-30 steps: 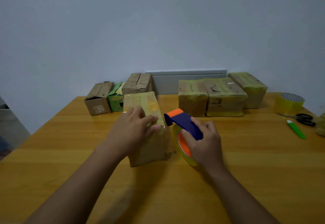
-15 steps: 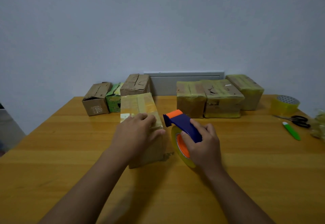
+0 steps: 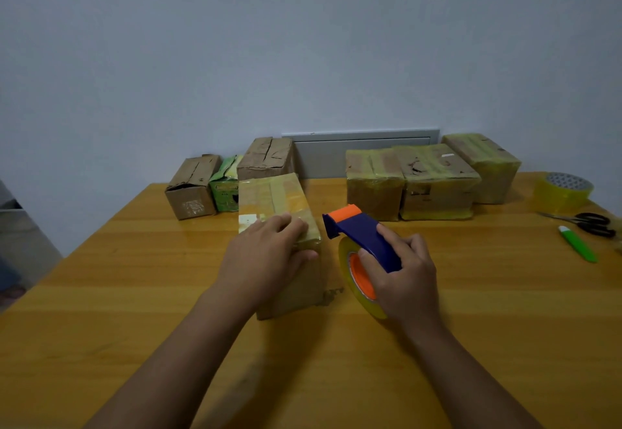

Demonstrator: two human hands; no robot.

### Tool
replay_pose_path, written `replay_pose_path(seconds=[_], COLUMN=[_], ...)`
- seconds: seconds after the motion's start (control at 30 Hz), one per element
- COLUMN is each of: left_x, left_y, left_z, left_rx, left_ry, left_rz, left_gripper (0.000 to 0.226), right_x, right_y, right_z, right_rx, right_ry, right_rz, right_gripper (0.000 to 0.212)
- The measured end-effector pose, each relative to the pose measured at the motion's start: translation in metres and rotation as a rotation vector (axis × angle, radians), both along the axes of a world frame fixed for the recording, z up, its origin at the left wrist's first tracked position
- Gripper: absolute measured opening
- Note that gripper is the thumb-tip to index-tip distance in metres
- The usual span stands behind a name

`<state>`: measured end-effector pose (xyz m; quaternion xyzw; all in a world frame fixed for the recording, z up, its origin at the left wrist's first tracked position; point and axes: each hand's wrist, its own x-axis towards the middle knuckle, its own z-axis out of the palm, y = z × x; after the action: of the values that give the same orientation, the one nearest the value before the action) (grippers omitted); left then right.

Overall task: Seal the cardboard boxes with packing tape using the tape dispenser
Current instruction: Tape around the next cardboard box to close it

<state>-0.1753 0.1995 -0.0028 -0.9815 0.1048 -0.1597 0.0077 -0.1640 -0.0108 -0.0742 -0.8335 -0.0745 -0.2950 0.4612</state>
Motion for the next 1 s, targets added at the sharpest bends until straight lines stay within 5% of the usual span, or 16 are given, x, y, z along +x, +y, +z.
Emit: replay_pose_path(seconds=[0.37, 0.53, 1.0], left_x=[-0.006, -0.008, -0.010], left_y=[0.023, 0.037, 0.046], left_z=[0.010, -0.001, -0.015], left_rx=[-0.039, -0.363, -0.319], left_ry=[0.107, 0.090, -0.003], left_rz=[-0.137, -0.183, -0.141], left_gripper=[0.065, 0.066, 0.069], right_x=[-0.001, -0.002, -0.002], right_y=[0.000, -0.001, 0.000], right_z=[0.001, 0.000, -0.001], right_rx=[0.014, 0.022, 0.027], right_ry=[-0.021, -0.028, -0.037], right_rz=[0.002, -0.002, -0.005], right_gripper=[0.059, 0.058, 0.057])
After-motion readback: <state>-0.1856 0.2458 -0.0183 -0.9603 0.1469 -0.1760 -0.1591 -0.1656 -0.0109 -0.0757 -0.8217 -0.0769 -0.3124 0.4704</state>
